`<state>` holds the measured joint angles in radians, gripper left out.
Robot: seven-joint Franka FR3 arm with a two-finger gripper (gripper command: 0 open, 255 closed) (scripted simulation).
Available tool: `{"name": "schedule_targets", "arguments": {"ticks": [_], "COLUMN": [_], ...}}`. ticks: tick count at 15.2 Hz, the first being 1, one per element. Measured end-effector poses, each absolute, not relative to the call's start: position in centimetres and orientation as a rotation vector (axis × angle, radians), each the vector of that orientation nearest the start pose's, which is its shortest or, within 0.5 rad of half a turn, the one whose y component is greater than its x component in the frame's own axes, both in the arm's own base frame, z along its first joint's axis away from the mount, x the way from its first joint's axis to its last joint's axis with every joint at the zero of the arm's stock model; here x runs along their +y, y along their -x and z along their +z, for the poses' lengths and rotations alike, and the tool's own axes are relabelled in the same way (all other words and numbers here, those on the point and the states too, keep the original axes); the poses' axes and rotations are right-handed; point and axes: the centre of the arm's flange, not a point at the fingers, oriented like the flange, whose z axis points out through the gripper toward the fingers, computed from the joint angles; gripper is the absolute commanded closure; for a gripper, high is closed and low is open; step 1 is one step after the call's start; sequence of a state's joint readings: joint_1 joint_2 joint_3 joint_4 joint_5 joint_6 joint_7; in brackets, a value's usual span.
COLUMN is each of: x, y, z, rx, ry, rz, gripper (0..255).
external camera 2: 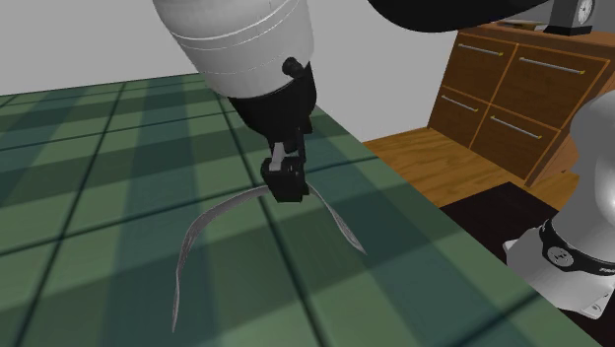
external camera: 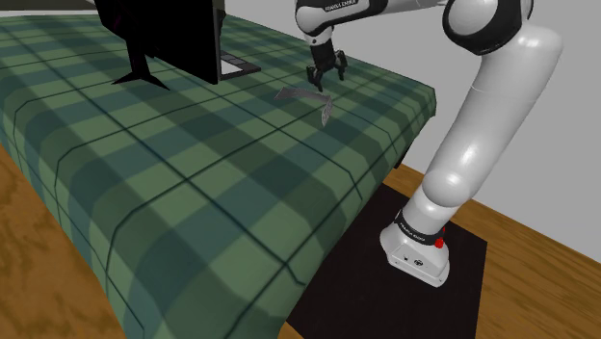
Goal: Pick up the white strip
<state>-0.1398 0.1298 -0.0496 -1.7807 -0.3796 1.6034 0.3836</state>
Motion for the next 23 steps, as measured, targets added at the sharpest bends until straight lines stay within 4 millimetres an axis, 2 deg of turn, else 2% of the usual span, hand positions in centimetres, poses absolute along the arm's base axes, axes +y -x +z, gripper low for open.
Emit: {"name": "schedule_targets", "arguments": {"ticks": [1, 3, 10, 11, 20, 23], "x": [-15.5, -16.5, -16.9, -16.9, -16.8, -16.9], "y": [-55.9, -56.8, -57.3, -57.3, -57.3, -57.3], "z": [46.0, 45.1, 41.6, 41.4, 41.1, 41.8], "rx": [0.903, 0.938, 0.949, 0.950, 0.950, 0.949], "ry": [3.416, 3.425, 3.429, 3.429, 3.429, 3.429], "rz": [0.482, 0.494, 0.498, 0.498, 0.497, 0.497], "gripper": [0, 0, 0, 255, 255, 255]}}
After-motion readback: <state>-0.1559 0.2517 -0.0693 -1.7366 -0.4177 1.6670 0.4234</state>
